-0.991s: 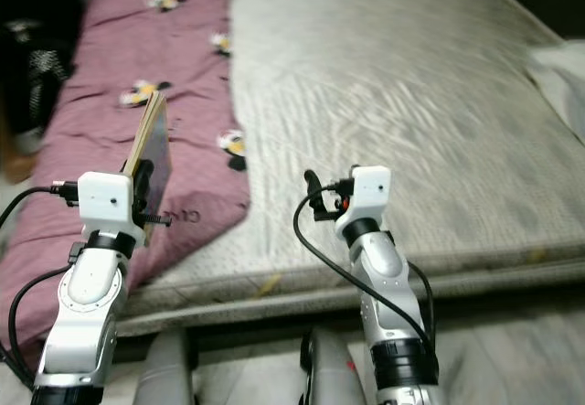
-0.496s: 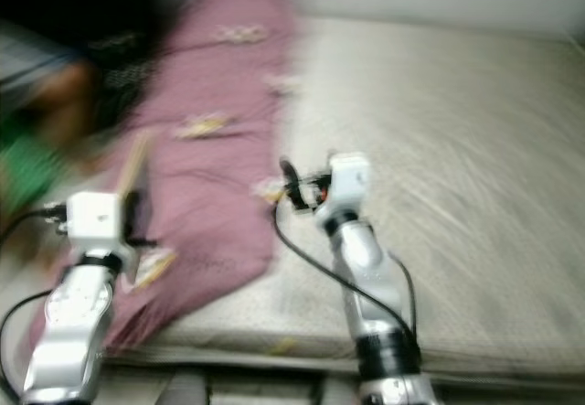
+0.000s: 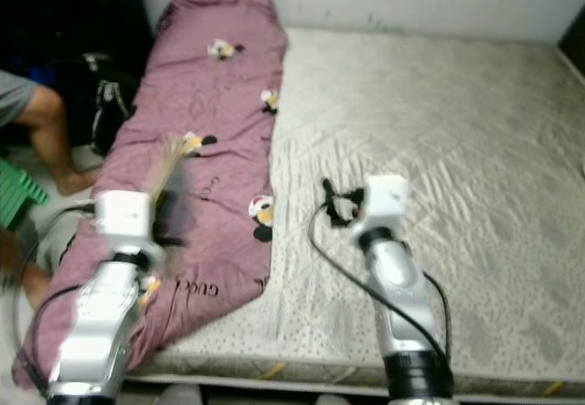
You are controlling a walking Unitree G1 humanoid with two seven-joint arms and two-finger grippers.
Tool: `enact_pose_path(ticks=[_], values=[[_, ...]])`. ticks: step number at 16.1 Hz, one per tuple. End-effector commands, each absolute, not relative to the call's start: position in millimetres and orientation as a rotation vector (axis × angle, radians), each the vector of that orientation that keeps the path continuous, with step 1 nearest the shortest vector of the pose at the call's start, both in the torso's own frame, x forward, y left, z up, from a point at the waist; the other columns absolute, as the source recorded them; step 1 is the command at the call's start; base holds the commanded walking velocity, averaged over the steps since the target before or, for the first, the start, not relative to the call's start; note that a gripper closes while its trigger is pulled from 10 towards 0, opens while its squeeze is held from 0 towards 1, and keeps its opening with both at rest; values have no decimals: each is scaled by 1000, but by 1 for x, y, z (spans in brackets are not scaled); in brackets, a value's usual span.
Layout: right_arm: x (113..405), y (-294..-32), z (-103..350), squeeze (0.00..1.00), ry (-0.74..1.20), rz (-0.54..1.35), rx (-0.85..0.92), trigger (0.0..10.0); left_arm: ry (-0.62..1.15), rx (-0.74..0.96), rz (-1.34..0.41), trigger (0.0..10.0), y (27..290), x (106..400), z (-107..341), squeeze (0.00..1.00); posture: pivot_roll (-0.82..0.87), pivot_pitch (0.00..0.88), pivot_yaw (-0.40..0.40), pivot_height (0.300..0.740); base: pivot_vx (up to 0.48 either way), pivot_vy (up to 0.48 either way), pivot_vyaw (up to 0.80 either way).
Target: Clean up the room
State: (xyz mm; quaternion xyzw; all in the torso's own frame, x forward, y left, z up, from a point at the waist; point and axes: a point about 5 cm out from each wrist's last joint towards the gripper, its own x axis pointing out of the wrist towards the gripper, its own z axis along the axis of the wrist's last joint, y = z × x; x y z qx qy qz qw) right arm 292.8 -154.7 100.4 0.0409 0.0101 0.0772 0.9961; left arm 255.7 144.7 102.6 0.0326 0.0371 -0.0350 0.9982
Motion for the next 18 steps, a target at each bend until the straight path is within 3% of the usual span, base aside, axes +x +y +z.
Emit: enact_pose_path(ticks=[1, 14, 18], values=[[293, -152, 98, 0, 30, 146, 79, 10000, 124, 51, -14, 10000, 158, 250, 93, 0, -25, 0, -23, 740, 0, 0, 0], [298, -154, 98, 0, 50, 82, 91, 10000, 85, 49, -121, 10000, 149, 256, 97, 0, -29, 0, -34, 740, 0, 0, -97], [297, -156, 98, 0, 52, 75, 95, 10000, 81, 42, -123, 10000, 147, 256, 96, 0, -32, 0, -39, 740, 0, -335, 0]])
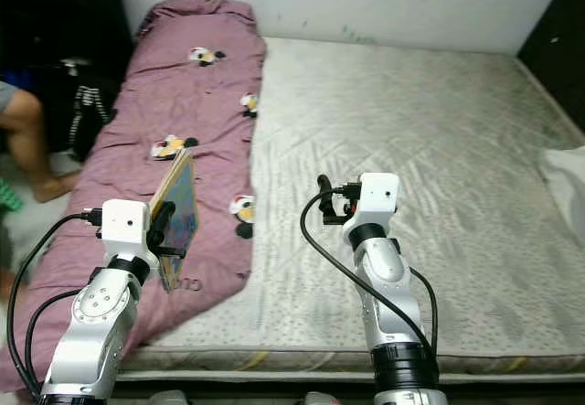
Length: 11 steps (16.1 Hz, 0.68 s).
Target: Clean up the room
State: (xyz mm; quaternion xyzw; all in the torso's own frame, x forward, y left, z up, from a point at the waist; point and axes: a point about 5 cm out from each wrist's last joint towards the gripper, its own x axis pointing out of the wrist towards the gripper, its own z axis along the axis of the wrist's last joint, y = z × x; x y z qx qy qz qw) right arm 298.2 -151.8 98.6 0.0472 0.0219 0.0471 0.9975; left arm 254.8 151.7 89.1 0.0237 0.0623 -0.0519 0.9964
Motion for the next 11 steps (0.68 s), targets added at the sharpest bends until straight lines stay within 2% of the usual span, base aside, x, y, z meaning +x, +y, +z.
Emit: enact_pose_path(ticks=[1, 11], values=[[297, -157, 98, 0, 52, 75, 93, 10000, 82, 41, -121, 10000, 148, 256, 96, 0, -32, 0, -39, 740, 0, -398, 0], [298, -155, 99, 0, 51, 86, 89, 10000, 82, 33, -111, 10000, 151, 258, 97, 0, -36, 0, -43, 740, 0, -381, 0]])
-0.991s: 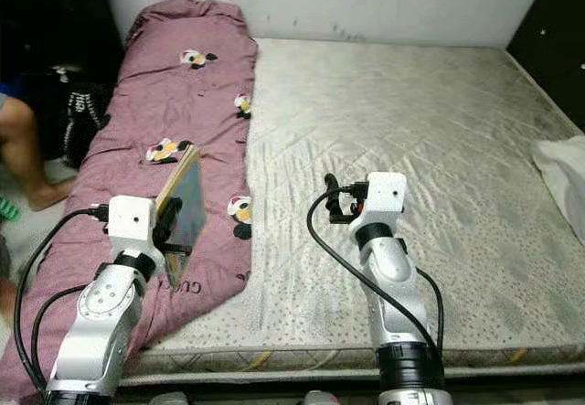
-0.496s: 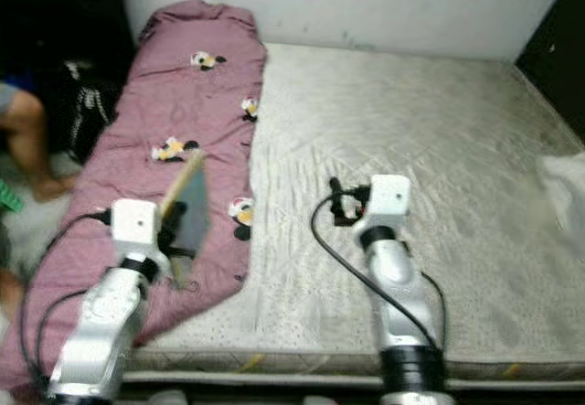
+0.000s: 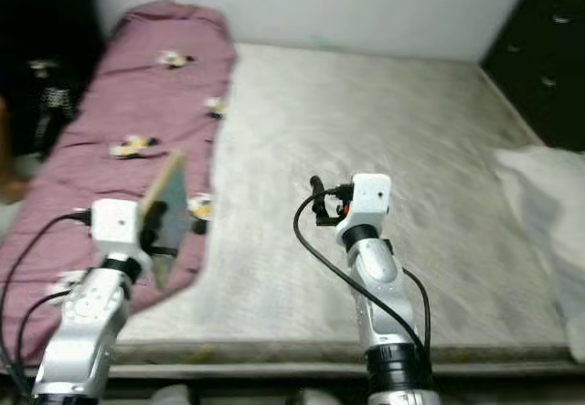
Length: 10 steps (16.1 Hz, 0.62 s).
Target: Clean up the room
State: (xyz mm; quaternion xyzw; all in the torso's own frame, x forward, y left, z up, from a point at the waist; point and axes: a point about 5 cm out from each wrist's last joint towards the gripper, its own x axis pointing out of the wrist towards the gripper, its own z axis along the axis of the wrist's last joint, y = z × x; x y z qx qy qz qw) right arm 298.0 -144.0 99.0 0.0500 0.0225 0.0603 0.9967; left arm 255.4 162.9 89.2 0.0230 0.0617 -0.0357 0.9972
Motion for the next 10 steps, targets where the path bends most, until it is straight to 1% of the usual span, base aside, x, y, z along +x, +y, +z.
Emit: enact_pose_path(ticks=[1, 9, 10], values=[[298, -153, 100, 0, 51, 100, 89, 10000, 82, 37, -112, 10000, 152, 258, 97, 0, -37, 0, -45, 740, 0, -345, 0], [299, -153, 100, 0, 56, 113, 77, 10000, 80, 36, -104, 10000, 151, 260, 97, 0, -37, 0, -58, 740, 0, -347, 0], [299, -153, 100, 0, 56, 116, 72, 10000, 77, 40, -99, 10000, 151, 260, 97, 0, -39, 0, -59, 740, 0, 0, 0]])
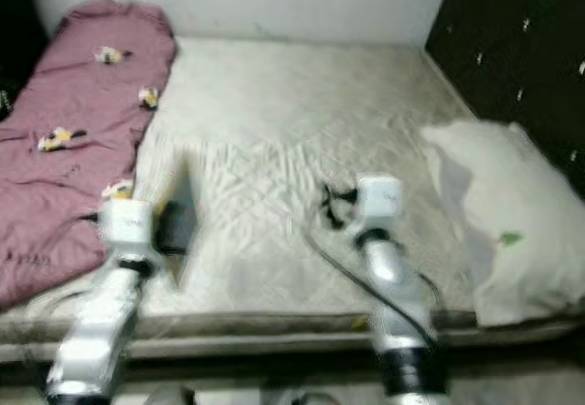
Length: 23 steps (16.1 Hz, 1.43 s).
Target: Clean up the room
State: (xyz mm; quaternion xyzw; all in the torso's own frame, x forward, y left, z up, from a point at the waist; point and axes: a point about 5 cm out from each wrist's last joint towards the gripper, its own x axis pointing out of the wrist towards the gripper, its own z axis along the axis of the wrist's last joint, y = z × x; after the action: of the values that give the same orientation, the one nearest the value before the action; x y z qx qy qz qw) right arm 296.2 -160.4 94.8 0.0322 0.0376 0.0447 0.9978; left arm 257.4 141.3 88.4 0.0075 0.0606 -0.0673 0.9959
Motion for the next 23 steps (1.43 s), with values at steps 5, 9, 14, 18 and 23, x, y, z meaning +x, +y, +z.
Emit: enact_pose_path(ticks=[5, 9, 14, 18, 23], values=[[298, -153, 101, 0, 51, 117, 81, 10000, 73, 47, -78, 10000, 156, 262, 97, 0, -40, 0, -60, 740, 0, 0, 0], [299, -152, 102, 0, 48, 120, 75, 10000, 55, 28, -92, 10000, 157, 261, 100, 0, -38, 0, -57, 740, 0, 0, 0], [298, -150, 102, 0, 41, 134, 50, 10000, 55, 24, -106, 10000, 154, 261, 99, 0, -39, 0, -56, 740, 145, 0, 95], [299, -152, 102, 0, 41, 124, 59, 10000, 55, 22, -109, 10000, 154, 262, 99, 0, -37, 0, -58, 740, 71, 0, 0], [300, -151, 102, 0, 38, 130, 58, 10000, 58, 14, -98, 10000, 151, 263, 99, 0, -37, 0, -59, 740, 0, 0, 0]])
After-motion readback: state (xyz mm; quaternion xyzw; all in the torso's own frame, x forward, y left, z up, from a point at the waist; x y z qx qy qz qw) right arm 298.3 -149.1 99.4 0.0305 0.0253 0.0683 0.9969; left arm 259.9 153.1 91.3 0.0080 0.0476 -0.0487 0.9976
